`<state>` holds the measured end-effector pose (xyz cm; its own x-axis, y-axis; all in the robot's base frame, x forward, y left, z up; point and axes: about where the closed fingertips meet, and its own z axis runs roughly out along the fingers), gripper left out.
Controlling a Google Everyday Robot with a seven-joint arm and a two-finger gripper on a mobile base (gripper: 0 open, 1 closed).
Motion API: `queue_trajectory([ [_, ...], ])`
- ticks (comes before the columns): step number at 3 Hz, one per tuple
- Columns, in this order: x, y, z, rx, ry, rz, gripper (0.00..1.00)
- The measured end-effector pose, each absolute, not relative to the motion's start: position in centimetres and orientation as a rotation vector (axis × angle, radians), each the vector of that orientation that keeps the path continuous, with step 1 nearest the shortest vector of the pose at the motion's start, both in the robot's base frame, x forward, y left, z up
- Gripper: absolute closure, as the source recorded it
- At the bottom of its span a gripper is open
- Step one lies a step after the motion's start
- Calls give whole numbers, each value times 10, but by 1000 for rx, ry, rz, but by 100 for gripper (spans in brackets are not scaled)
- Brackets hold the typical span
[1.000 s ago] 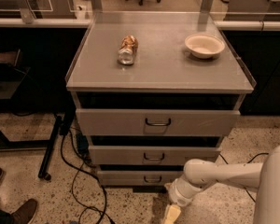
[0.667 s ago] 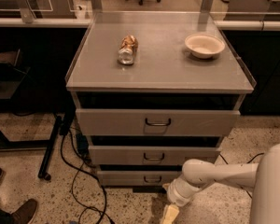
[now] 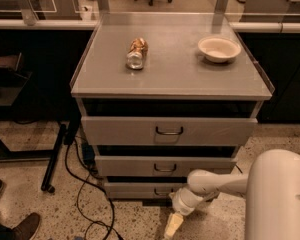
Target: Open bottom drawer
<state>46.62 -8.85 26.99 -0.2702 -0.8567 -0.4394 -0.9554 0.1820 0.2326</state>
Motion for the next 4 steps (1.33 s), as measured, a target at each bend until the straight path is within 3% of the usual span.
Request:
queue_trajectory([
  [2, 490, -96, 234, -1648, 2354, 620, 0],
  [3, 517, -50, 220, -1685, 2244, 685, 0],
  [4, 521, -37, 179, -1700, 2246, 691, 0],
])
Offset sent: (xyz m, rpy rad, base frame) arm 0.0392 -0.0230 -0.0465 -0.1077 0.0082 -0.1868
